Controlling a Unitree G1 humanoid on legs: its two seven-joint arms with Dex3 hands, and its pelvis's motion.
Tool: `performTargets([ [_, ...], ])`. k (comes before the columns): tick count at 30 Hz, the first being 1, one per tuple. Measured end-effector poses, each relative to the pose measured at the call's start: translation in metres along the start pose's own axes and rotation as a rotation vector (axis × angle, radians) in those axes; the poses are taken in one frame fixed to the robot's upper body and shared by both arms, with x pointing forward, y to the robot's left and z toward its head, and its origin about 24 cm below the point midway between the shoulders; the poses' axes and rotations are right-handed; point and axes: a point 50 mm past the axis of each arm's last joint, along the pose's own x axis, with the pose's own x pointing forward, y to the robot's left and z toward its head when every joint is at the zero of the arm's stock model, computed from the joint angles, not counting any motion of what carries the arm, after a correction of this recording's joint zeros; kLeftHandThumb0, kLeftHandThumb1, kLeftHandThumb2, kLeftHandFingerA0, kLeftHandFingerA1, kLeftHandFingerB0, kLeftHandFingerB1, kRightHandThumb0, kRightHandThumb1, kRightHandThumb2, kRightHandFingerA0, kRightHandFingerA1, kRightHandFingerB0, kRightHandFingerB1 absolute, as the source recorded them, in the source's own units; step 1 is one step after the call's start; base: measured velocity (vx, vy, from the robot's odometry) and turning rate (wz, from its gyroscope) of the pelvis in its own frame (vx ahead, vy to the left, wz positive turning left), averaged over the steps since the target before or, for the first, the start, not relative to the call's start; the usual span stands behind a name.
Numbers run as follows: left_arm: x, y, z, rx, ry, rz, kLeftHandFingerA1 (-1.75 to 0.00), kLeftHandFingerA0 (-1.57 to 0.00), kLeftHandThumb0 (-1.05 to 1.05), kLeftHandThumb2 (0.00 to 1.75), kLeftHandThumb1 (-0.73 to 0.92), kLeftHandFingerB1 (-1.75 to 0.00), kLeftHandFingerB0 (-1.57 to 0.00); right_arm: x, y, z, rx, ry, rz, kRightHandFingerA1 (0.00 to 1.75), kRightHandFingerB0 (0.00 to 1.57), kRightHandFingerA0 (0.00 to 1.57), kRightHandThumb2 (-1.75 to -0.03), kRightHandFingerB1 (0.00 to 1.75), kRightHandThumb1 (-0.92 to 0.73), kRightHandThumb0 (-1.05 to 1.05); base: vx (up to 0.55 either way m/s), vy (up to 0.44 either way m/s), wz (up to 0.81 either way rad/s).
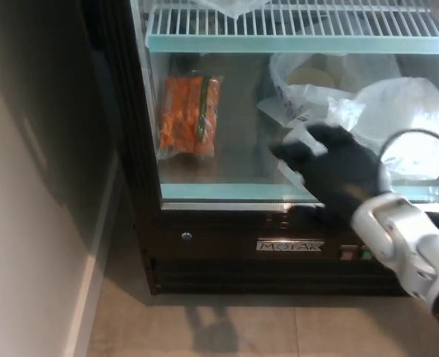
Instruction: The robot stands in front of a refrigerator with an opened door and closes the door by swing its right hand at the door
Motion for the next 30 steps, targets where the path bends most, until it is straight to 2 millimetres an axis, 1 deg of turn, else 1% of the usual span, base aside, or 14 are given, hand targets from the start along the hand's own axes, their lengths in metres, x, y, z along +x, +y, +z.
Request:
performTargets([
  [3,0.001,0.002,0.003,-0.001,-0.008,0.005,-0.39,-0.47,-0.49,0.64,0.76,-0.36,-0.41,-0.013,0.022,-0.014,-0.003,0.048,0.087,0.24,0.17,0.12,-0.65,0.27,-0.80,-0.70,0.00,0.000,0.00],
  [4,0.001,0.002,0.003,-0.001,-0.008,0.006,-0.38,-0.46,-0.49,0.64,0.76,-0.36,-0.41,-0.016,0.027,-0.016,-0.001,0.054,0.102,0.49,0.00,0.00,-1.08,0.46,-0.53,-0.35,0.00,0.000,0.00],
  [8,0.002,0.003,0.005,-0.001,-0.013,0.007,-0.38,-0.46,-0.49,0.64,0.76,-0.36,-0.41,-0.042,0.062,-0.023,0.067,0.093,0.184,0.49,0.00,0.00,-1.08,0.46,-0.53,-0.35,0.00,0.000,0.00],
  [9,0.001,0.003,0.005,-0.001,-0.012,0.006,-0.40,-0.49,-0.50,0.64,0.75,-0.36,-0.42,-0.047,0.069,-0.024,0.082,0.100,0.200,0.29,0.20,0.18,-0.66,0.28,-0.86,-0.69,0.00,0.000,0.00],
  [14,0.003,0.006,0.009,0.004,-0.022,0.011,-0.39,-0.50,-0.48,0.64,0.79,-0.36,-0.43,-0.083,0.106,-0.029,0.210,0.168,0.260,0.30,0.23,0.23,-0.66,0.29,-0.84,-0.67,0.00,0.000,0.00],
  [15,0.002,0.007,0.009,0.007,-0.020,0.011,-0.38,-0.46,-0.48,0.63,0.76,-0.35,-0.40,-0.097,0.120,-0.029,0.250,0.196,0.289,0.53,0.20,0.36,-1.03,0.44,-0.68,-0.65,0.00,0.000,0.00],
  [16,0.002,0.007,0.009,0.008,-0.020,0.011,-0.38,-0.46,-0.48,0.63,0.76,-0.35,-0.40,-0.104,0.126,-0.029,0.269,0.209,0.302,0.53,0.20,0.36,-1.03,0.44,-0.68,-0.65,0.00,0.000,0.00],
  [17,0.003,0.007,0.009,0.008,-0.021,0.011,-0.38,-0.45,-0.49,0.64,0.76,-0.35,-0.39,-0.109,0.130,-0.030,0.289,0.224,0.306,0.39,0.42,0.49,-0.64,0.35,-0.80,-0.61,0.00,0.000,0.00],
  [18,0.003,0.008,0.010,0.007,-0.025,0.012,-0.38,-0.45,-0.49,0.64,0.76,-0.35,-0.39,-0.121,0.139,-0.031,0.327,0.255,0.313,0.39,0.42,0.49,-0.64,0.35,-0.80,-0.61,0.00,0.000,0.00],
  [19,0.003,0.008,0.011,0.006,-0.027,0.013,-0.55,-0.40,-0.48,0.97,0.63,-0.48,-0.29,-0.135,0.149,-0.032,0.372,0.295,0.327,0.45,0.47,0.57,-0.68,0.40,-0.71,-0.62,0.00,0.000,0.00],
  [23,0.003,0.008,0.011,0.003,-0.026,0.010,-0.55,-0.40,-0.48,0.97,0.63,-0.48,-0.29,-0.166,0.168,-0.033,0.470,0.378,0.362,0.45,0.47,0.57,-0.68,0.40,-0.71,-0.62,0.00,0.000,0.00],
  [24,0.003,0.008,0.011,0.003,-0.026,0.010,-0.38,-0.47,-0.47,0.63,0.76,-0.35,-0.40,-0.169,0.170,-0.033,0.481,0.385,0.360,0.43,0.59,0.68,-0.63,0.41,-0.73,-0.50,0.00,0.000,0.00],
  [28,0.004,0.010,0.013,0.002,-0.030,0.011,-0.38,-0.46,-0.47,0.63,0.76,-0.35,-0.40,-0.179,0.174,-0.037,0.510,0.441,0.349,0.42,0.57,0.66,-0.63,0.39,-0.75,-0.52,0.00,0.000,0.00],
  [30,0.003,0.010,0.012,0.002,-0.026,0.008,-0.54,-0.40,-0.49,0.96,0.64,-0.48,-0.30,-0.192,0.180,-0.045,0.498,0.522,0.376,0.41,0.60,0.69,-0.64,0.39,-0.77,-0.51,0.00,0.002,0.03],
])
